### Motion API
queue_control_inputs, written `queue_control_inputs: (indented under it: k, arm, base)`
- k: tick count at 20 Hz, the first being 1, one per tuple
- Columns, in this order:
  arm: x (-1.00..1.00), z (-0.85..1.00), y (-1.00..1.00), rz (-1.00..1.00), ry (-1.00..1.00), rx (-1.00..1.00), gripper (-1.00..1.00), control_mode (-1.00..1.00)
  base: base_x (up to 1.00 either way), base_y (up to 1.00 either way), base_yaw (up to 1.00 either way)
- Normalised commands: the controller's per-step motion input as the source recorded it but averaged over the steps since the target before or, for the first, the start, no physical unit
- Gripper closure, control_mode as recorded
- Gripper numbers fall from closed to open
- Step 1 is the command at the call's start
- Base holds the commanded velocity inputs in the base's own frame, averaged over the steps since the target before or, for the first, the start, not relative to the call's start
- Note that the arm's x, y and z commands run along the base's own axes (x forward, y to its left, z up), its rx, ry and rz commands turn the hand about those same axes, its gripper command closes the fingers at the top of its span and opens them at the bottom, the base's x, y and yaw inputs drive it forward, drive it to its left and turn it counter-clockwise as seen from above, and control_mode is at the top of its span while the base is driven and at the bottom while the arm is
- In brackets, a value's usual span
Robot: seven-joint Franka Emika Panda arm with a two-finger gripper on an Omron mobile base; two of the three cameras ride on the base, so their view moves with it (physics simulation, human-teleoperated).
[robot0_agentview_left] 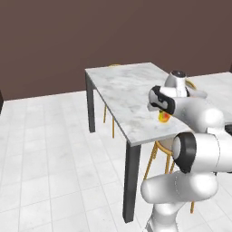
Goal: Place the pitcher and cup on the dining counter for serving.
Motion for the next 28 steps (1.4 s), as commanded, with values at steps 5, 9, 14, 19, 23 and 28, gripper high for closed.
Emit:
queue_control_inputs:
  k: [5, 9, 14, 19, 23, 28]
  arm:
    - [0.87, -0.13, -0.13, -0.10, 0.03, 0.00, 1.00, -1.00]
    - [0.61, -0.21, -0.11, -0.06, 0.03, 0.00, 1.00, -1.00]
    - [0.18, -0.47, -0.26, 0.00, 0.12, 0.00, 1.00, -1.00]
    - [0.22, -0.45, -0.26, 0.00, 0.09, 0.00, 1.00, -1.00]
    - [0.25, -0.50, -0.17, 0.00, 0.05, 0.00, 1.00, -1.00]
    - [0.28, -0.46, -0.12, 0.00, 0.01, 0.00, 1.00, -1.00]
  base:
    - [0.00, 0.00, 0.00]
    - [0.00, 0.00, 0.00]
    - [0.00, 0.00, 0.00]
    - [0.00, 0.00, 0.00]
    - [0.00, 0.00, 0.00]
    - [0.00, 0.00, 0.00]
